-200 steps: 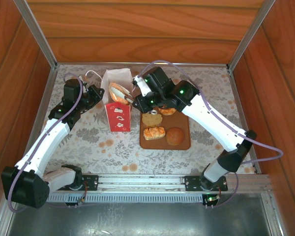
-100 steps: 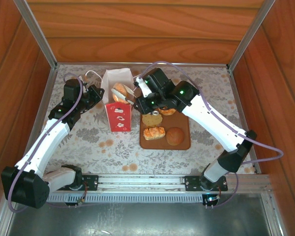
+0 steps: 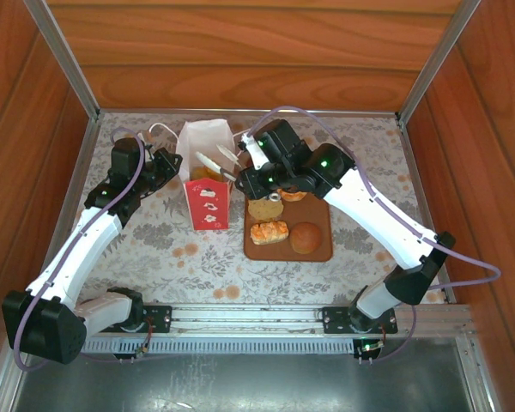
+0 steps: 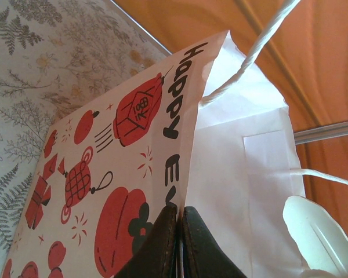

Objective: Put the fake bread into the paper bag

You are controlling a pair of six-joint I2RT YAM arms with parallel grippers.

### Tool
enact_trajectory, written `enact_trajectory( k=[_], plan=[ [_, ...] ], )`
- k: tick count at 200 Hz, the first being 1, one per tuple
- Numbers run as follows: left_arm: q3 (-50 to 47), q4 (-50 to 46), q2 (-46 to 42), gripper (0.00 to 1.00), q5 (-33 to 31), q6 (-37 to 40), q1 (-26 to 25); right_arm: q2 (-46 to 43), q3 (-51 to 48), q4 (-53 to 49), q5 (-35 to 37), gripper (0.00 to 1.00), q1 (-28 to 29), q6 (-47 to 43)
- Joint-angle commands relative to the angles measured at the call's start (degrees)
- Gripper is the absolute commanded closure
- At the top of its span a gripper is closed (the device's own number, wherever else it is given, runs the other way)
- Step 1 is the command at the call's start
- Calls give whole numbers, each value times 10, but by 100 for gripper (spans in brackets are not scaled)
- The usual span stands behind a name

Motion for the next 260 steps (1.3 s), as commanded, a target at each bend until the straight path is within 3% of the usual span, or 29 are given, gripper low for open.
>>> enact_trajectory(
  k=[1,34,87,114,135,209,260],
  plan=[
    [-2,6,-8,90,3,-2,0,-33,-3,28,0,49,4,7],
    [0,3,-10,86,6,2,0,-54,-7,40,-10,49,4,10],
    [8,-17,-24,66,-1,17,0,-112,0,31,2,50,2,8],
    [16,-28,-34,47,1,37,0,-149,-1,9,35,51,-7,11],
    [18,-37,-48,38,-7,56,1,-182,-15,0,55,50,-23,13],
    [5,-46,-140,16,-70,156,3,-273,-140,-31,25,47,-190,29],
    [-27,-46,-215,9,-103,208,4,-252,-242,-39,-37,46,-276,16]
  ],
)
